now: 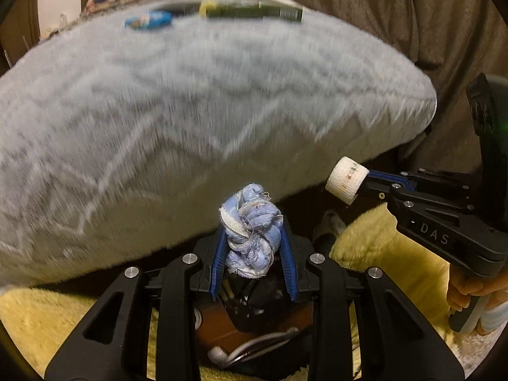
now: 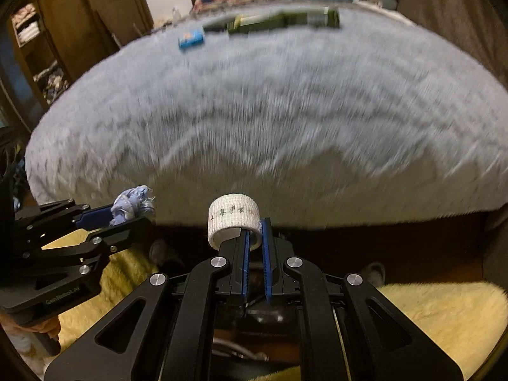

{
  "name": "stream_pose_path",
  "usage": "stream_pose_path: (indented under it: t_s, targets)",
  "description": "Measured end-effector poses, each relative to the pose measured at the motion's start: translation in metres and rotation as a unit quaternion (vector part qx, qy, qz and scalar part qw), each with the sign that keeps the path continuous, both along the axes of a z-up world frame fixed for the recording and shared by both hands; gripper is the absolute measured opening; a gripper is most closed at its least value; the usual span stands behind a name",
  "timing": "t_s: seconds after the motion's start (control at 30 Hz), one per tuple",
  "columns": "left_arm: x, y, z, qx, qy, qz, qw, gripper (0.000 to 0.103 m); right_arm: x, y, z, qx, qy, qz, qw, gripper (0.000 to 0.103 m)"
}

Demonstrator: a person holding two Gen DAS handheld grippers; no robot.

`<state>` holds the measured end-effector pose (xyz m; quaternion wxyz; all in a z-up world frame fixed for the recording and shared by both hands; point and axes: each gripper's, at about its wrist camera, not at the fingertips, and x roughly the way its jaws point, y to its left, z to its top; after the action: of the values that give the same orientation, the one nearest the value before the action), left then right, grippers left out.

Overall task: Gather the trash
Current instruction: 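Lower both held items into the bin and open both tools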

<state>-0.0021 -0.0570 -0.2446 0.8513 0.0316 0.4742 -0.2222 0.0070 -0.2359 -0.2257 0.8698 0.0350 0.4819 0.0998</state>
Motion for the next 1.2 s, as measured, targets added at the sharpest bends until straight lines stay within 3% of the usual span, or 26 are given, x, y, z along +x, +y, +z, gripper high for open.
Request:
stream_pose_path:
  t_s: [0.47,0.87,1.03,1.13,1.17,1.2]
  targets:
    - [0.005,-0.017,-0.089,0.024,0.115,-0.025,0.9928,0.029,0.013,0.007,-0.075,0.012,0.114,-0.001,0.993,0.009]
    - [0.011,-0.021,-0.114,0.029,0.145,-0.025,0.9887,0.032,0.023,0.004,-0.096,0.019,0.140,0.003,0.990,0.010]
    - [0.012,-0.017,-0.114,0.027,0.145,-0.020,0.9889,0.043,0.024,-0.001,-0.102,0.020,0.145,-0.004,0.989,0.011]
    - [0.013,-0.015,-0.112,0.025,0.143,-0.018,0.9893,0.044,0.025,-0.003,-0.101,0.021,0.144,-0.003,0.989,0.030]
    - [0.013,-0.015,-0.111,0.024,0.142,-0.018,0.9894,0.044,0.024,-0.003,-0.099,0.022,0.141,-0.003,0.990,0.043]
    - [0.012,-0.015,-0.109,0.024,0.141,-0.018,0.9895,0.044,0.024,-0.004,-0.096,0.023,0.139,-0.003,0.990,0.046]
